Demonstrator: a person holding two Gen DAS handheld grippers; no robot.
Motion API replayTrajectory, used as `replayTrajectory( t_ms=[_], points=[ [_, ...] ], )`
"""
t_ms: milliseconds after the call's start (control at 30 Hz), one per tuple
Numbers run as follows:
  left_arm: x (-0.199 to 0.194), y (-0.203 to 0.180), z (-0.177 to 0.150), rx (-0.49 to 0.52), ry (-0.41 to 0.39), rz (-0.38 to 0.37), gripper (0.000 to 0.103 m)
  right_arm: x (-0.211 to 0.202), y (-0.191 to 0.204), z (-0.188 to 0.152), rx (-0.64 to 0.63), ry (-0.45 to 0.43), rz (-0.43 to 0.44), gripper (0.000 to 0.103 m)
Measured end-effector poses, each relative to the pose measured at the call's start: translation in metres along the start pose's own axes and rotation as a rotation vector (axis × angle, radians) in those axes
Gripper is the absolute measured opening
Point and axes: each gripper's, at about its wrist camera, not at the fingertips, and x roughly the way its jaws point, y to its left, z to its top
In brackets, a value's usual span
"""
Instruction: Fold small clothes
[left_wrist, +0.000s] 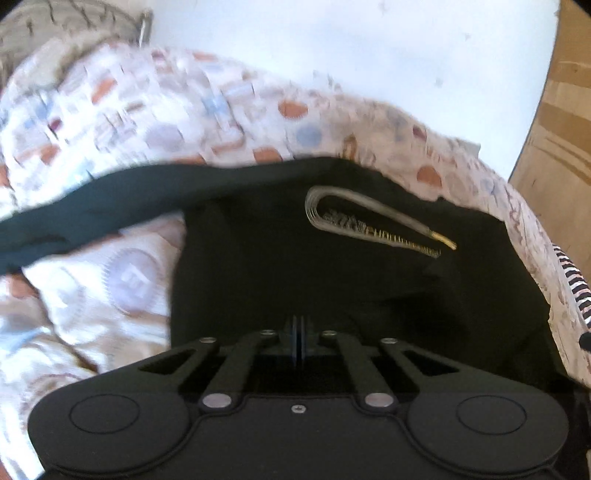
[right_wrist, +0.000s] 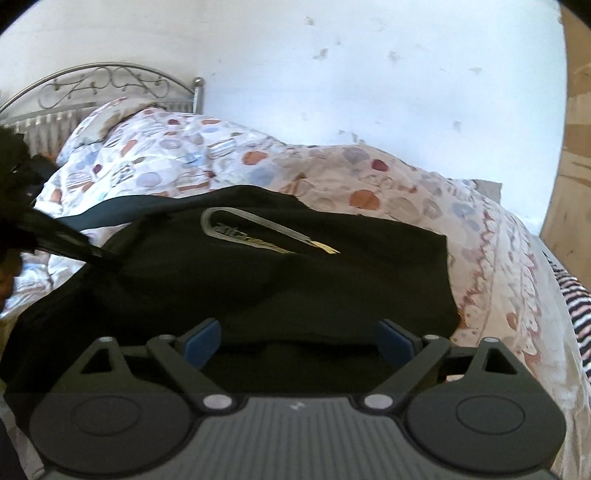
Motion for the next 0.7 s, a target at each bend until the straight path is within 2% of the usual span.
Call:
replayTrajectory(
  t_ms=[200, 367, 467, 500, 600, 667, 700],
  points=[
    [-0.023, 0.005, -0.028, 0.012, -0.004, 0.043, 0.0, 0.018, -0.027, 0.008, 0.043, 0.007, -0.042, 0.095],
    [-0.017, 0.009, -0.033, 0.01, 0.047, 0.038, 0.005, 0.034, -0.051, 0.013, 0.089, 0.039, -0.069, 0.099],
    [-0.019, 0.015, -0.024, -0.05, 0.037, 0.024, 0.034, 0.046, -0.068, 0.019, 0.092, 0.047, -0.078, 0.101],
    [-0.02, 0.016, -0.021, -0.058, 0.023, 0.021, 0.041, 0.05, -0.074, 0.023, 0.099, 0.046, -0.084, 0.102],
    [-0.018, 0.01, -0.011, -0.034, -0.023, 0.016, 0.058, 0.072, -0.106, 0.037, 0.169, 0.041, -0.07, 0.102],
    [-0.012, 0.003, -0.004, 0.003, -0.033, 0.014, 0.067, 0.093, -0.13, 0.046, 0.236, 0.04, -0.05, 0.102],
    [-0.006, -0.001, -0.002, 0.031, -0.026, 0.018, 0.068, 0.105, -0.142, 0.051, 0.273, 0.041, -0.045, 0.101]
  ],
)
